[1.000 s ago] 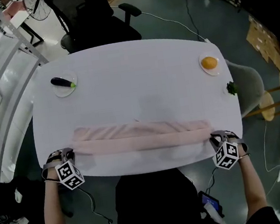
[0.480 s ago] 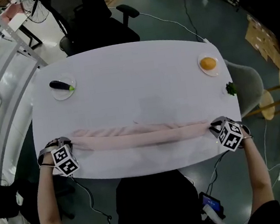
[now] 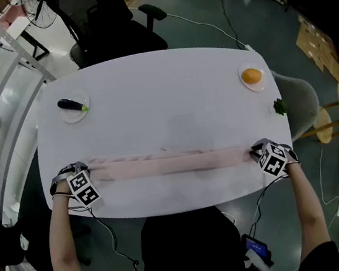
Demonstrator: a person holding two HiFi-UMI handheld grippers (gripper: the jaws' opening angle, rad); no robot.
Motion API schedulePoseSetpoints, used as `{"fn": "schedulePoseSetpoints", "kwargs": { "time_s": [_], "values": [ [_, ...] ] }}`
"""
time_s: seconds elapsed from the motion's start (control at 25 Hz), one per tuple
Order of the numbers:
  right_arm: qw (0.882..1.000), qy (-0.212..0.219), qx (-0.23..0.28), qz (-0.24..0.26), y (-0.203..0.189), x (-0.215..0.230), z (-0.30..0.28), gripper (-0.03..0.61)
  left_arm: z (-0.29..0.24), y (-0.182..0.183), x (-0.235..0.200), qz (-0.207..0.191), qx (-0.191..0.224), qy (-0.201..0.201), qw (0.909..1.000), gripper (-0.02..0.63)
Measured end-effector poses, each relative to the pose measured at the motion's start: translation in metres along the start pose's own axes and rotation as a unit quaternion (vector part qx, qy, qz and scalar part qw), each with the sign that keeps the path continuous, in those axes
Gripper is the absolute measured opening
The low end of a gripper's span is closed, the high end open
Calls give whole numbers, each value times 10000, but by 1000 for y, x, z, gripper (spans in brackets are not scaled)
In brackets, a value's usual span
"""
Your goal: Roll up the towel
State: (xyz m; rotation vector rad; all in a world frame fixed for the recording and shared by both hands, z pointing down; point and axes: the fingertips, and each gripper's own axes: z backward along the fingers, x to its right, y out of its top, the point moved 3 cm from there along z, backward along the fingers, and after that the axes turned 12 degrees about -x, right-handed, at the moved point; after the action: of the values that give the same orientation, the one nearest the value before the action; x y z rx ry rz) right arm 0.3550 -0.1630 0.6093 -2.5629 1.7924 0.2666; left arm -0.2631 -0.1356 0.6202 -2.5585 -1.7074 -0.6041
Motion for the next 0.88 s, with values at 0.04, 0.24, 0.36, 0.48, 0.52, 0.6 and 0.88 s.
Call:
{"fn": "schedulePoseSetpoints", "kwargs": {
  "time_s": [0.04, 0.24, 0.36, 0.48, 0.52, 0.6, 0.88],
  "values": [
    [10000, -83, 30, 5, 0, 0, 1, 71, 0, 1, -1, 26, 24, 86, 10000, 35],
    [9988, -472, 108, 2, -2, 7, 10, 148, 10, -2, -7, 189, 139, 308, 9993, 111],
    [9976, -660, 213, -79, -5, 11, 22, 186, 23, -11, -14, 398, 235, 397, 9981, 188],
    [9947, -961, 343, -140, -10, 13, 41, 202, 42, -21, -15, 540, 367, 610, 9960, 204],
    [9931, -1095, 393, -116, -11, 11, 48, 204, 50, -22, -11, 533, 422, 677, 9954, 204],
    [9897, -1342, 488, 27, -11, 2, 61, 204, 61, -21, 3, 453, 539, 721, 9949, 204],
    [9909, -1040, 677, 522, 12, -67, 39, 199, 53, 21, 83, 39, 885, 202, 9959, 198]
  ]
}}
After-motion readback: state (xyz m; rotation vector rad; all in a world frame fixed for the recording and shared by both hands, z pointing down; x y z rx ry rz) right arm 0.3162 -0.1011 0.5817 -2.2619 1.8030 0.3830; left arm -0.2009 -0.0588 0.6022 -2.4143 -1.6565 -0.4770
